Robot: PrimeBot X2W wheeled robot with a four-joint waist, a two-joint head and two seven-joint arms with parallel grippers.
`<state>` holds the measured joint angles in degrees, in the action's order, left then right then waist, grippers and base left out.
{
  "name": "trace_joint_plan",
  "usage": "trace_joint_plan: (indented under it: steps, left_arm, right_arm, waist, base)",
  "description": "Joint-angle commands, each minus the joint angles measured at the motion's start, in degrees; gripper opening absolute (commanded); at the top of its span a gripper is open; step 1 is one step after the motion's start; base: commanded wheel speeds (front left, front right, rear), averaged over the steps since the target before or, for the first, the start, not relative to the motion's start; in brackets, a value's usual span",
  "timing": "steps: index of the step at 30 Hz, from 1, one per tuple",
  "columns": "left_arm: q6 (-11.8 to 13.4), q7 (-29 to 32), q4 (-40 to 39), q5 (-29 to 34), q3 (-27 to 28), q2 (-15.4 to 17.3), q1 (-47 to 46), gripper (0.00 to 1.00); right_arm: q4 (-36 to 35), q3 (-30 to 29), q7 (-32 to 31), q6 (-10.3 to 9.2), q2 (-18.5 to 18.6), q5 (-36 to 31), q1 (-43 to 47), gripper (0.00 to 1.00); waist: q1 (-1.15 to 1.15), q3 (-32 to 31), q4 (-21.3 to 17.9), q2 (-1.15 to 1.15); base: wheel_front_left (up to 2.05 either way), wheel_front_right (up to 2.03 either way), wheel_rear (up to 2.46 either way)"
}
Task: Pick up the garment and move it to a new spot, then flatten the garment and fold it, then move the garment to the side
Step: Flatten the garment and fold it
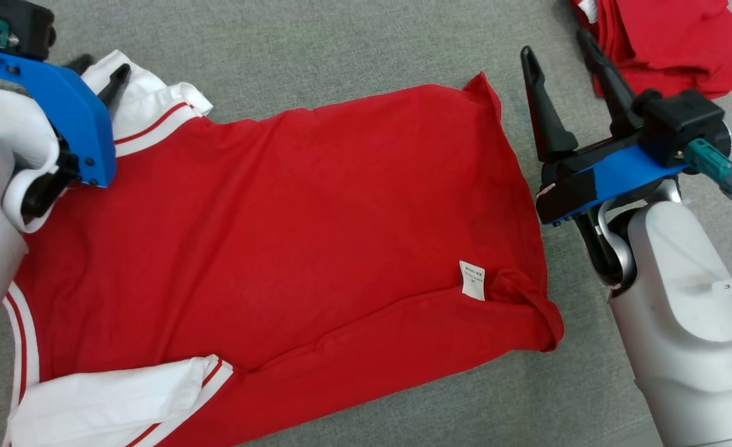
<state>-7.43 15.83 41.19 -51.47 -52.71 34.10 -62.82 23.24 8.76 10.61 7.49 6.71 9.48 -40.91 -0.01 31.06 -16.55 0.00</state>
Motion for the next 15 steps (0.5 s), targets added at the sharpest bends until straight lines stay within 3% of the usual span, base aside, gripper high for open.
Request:
trace_joint_plan:
  steps: [1, 15]
  left_arm:
    - [-0.06, -0.60, 0.95, -0.34, -1.94, -0.36, 0.52, 0.00]
    - [0.00, -11.13, 4.00, -1.53, -7.68, -3.73, -4.06, 0.00]
  right_arm:
    - [0.49, 0.81, -0.71, 0.01, 0.75, 0.37, -1.30, 1.00]
    - [7.17, 7.09, -10.85, 0.01, 3.78, 1.66, -4.08, 1.00]
  waist:
    - [0.01, -0.32, 0.09, 0.00]
    - [0.01, -2.33, 4.08, 0.00]
  base:
    - [0.00, 0.00, 0.00]
    - [0.00, 0.00, 0.00]
